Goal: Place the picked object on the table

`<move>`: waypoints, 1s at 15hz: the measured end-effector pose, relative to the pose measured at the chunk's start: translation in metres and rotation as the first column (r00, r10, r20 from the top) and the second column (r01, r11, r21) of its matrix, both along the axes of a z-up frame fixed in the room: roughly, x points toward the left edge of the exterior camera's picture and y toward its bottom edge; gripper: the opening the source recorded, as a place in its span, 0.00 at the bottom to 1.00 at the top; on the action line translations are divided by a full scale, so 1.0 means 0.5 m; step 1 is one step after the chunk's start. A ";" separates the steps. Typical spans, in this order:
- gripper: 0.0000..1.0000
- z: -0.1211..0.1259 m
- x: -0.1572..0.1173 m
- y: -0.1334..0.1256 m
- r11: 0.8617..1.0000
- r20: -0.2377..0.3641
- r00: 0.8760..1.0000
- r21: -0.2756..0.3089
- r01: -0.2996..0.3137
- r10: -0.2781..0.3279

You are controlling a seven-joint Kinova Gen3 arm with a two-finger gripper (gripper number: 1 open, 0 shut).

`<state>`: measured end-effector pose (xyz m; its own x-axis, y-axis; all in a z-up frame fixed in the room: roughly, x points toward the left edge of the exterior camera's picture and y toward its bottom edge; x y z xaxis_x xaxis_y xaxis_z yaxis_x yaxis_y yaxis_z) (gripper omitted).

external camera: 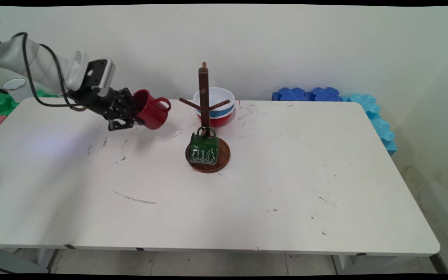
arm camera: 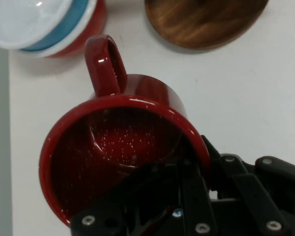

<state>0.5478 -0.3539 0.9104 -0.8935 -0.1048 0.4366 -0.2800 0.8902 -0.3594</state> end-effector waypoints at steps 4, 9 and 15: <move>0.00 -0.024 -0.014 -0.007 1.000 0.023 1.000 0.020 0.017 -0.017; 0.00 -0.057 -0.033 -0.014 0.998 0.051 0.998 0.053 0.027 -0.029; 0.00 -0.087 -0.053 -0.024 0.996 0.074 0.997 0.084 0.022 -0.028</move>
